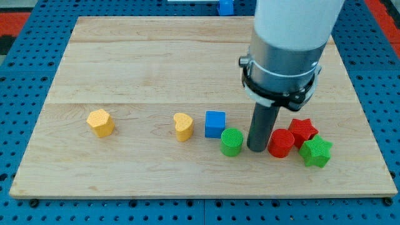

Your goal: Move the green circle at the center of the board

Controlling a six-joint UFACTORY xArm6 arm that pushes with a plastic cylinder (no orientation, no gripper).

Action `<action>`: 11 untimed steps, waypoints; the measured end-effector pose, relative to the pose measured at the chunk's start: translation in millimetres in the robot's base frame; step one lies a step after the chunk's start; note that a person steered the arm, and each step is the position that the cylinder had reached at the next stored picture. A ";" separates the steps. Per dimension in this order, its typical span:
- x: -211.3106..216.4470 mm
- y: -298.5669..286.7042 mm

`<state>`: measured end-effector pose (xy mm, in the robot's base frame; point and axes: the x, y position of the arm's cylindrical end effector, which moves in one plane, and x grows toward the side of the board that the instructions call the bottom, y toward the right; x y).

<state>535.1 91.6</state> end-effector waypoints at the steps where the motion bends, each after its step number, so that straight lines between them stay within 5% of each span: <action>1: 22.9 -2.5; 3: 47.5 -49.9; 8: -120.9 -37.4; 11: -78.6 -97.9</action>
